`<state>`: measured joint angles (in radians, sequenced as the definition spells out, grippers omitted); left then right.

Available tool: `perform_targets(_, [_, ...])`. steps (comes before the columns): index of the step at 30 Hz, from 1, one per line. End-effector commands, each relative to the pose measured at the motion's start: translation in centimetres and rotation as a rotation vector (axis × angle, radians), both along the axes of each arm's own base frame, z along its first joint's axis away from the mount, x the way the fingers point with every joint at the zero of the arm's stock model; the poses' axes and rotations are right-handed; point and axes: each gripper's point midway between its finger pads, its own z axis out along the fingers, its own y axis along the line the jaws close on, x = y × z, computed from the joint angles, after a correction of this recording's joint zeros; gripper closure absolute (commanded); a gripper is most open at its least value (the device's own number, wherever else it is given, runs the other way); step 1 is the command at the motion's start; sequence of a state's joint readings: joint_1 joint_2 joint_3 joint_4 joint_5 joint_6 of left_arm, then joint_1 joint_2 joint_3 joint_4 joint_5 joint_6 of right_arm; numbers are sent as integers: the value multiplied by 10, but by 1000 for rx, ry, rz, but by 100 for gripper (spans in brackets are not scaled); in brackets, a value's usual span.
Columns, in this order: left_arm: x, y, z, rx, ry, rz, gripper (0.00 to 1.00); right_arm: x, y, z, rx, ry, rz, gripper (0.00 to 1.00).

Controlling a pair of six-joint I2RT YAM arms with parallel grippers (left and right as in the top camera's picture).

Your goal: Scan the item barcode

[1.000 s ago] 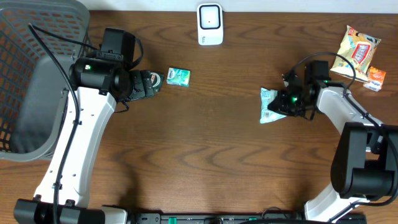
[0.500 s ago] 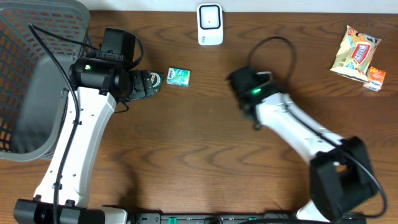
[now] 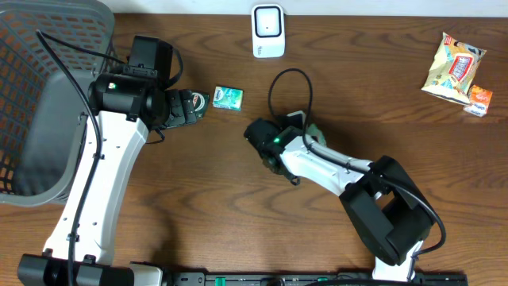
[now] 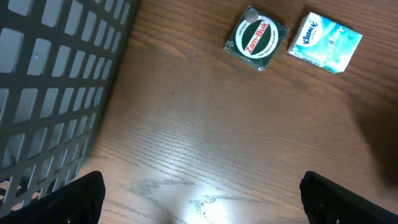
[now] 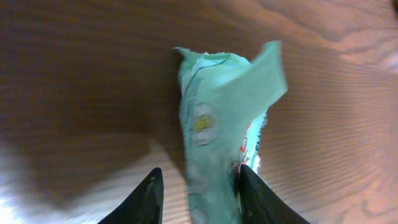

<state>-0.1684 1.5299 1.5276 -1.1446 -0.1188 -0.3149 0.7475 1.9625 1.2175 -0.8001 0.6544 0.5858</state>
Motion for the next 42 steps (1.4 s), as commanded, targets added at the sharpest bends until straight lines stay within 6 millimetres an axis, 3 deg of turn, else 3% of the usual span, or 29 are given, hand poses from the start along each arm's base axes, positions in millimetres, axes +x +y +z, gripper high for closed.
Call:
perform_targets(1, [0, 4, 1, 14, -4, 12, 1, 8, 27, 19, 127, -28, 1, 63])
perform_targets(3, [0, 4, 1, 14, -4, 12, 2, 14, 35, 35, 164, -49, 2, 48])
perform_targets(8, [0, 4, 1, 14, -4, 12, 1, 37, 21, 84, 156, -119, -15, 30])
perform_targets(11, [0, 4, 1, 14, -4, 12, 1, 45, 13, 92, 173, -86, 17, 24])
perform_targets(17, [0, 4, 1, 14, -4, 12, 1, 21, 23, 52, 317, 254, 295, 23])
perform_targets(20, [0, 4, 1, 14, -4, 12, 1, 14, 14, 34, 377, 302, 271, 31])
perform_targets(27, [0, 4, 1, 14, -4, 12, 2, 2, 8, 3, 524, 357, 233, 36])
perform_targets(33, [0, 4, 1, 14, -4, 12, 1, 3, -2, -5, 522, 352, 213, 36])
perform_targets(42, [0, 4, 1, 14, -4, 12, 2, 9, 1, -4, 570, 336, 210, 42])
